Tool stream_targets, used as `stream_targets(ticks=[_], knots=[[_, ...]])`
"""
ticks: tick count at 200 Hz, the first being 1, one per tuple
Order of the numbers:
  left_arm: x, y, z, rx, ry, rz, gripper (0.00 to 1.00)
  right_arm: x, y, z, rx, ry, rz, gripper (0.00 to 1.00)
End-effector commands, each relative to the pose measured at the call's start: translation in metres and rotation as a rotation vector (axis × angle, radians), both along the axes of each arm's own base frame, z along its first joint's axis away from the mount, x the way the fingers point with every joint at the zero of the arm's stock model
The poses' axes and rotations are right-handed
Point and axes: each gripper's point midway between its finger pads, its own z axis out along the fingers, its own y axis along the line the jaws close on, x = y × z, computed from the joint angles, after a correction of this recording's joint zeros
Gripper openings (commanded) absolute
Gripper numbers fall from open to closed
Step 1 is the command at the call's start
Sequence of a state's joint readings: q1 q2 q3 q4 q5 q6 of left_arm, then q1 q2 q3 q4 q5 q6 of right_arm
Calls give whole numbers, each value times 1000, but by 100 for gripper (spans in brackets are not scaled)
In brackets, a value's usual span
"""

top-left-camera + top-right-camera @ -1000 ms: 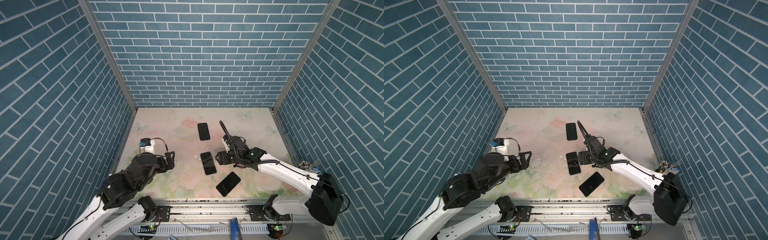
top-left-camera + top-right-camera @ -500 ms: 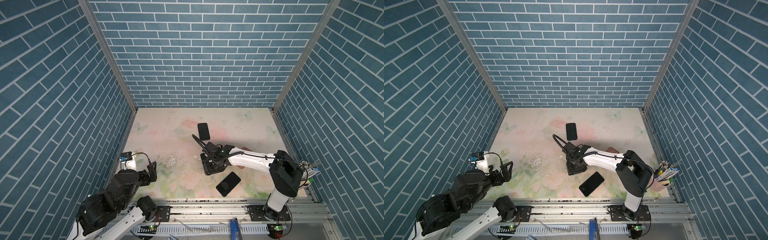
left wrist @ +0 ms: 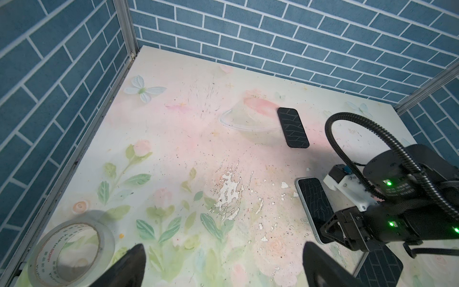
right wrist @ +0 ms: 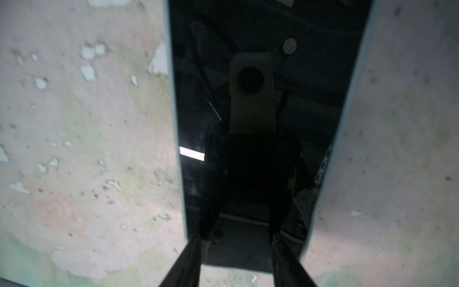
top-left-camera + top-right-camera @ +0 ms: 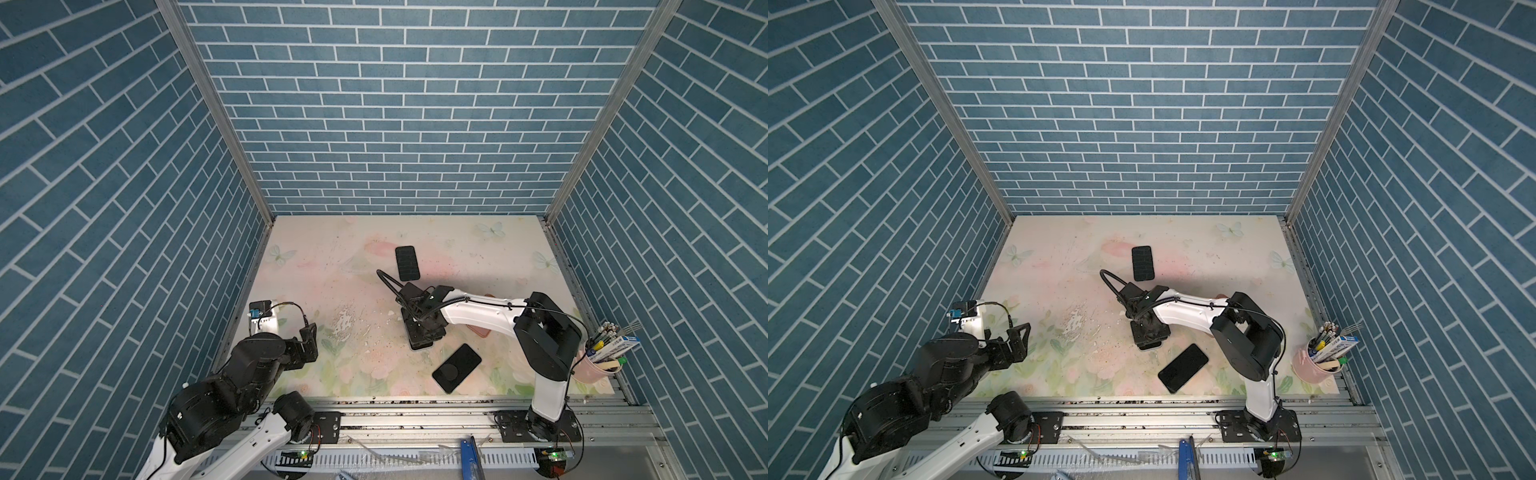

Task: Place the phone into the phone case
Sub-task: 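Grasp the cased phone with the right gripper and carry it farther from the robot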

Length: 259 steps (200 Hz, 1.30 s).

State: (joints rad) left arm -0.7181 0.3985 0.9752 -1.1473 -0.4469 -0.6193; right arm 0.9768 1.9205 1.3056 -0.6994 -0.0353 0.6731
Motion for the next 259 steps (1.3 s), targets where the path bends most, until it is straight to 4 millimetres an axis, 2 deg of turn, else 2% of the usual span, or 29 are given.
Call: stream_targets(ticks=[1,33,58,78,87,92,99,102,125,158,193,221,259], knots=[[-2,2,-4,12,5,-2,100,4,-26,-55,-152,56,-10,48],[-2,3,-3,12,4,-1,100,39,-22,-62,-169,40,-40,50],[-2,2,-4,17,8,-2,100,62,-7,-39,-144,-11,-13,55],[-2,2,-4,19,10,-1,100,69,2,-14,-91,-57,16,63],[-1,2,-4,19,11,0,100,68,4,-4,-65,-68,26,69],[-1,2,-5,20,13,0,100,66,4,1,-51,-71,31,85],[-1,2,-5,22,15,0,100,63,3,7,-32,-77,35,96],[-1,2,-5,23,15,-1,99,61,3,9,-26,-78,38,98],[0,0,-5,24,18,-4,100,45,-5,19,3,-81,44,98],[2,-2,-6,24,22,-6,100,21,-14,16,-17,-64,54,98],[3,-3,-7,22,30,-8,100,16,-27,2,-91,-66,-6,96],[3,-4,-7,21,30,-9,100,11,-25,-10,-110,-45,-44,94],[3,-3,-7,19,31,-7,100,17,-38,-15,-230,-83,-130,89]])
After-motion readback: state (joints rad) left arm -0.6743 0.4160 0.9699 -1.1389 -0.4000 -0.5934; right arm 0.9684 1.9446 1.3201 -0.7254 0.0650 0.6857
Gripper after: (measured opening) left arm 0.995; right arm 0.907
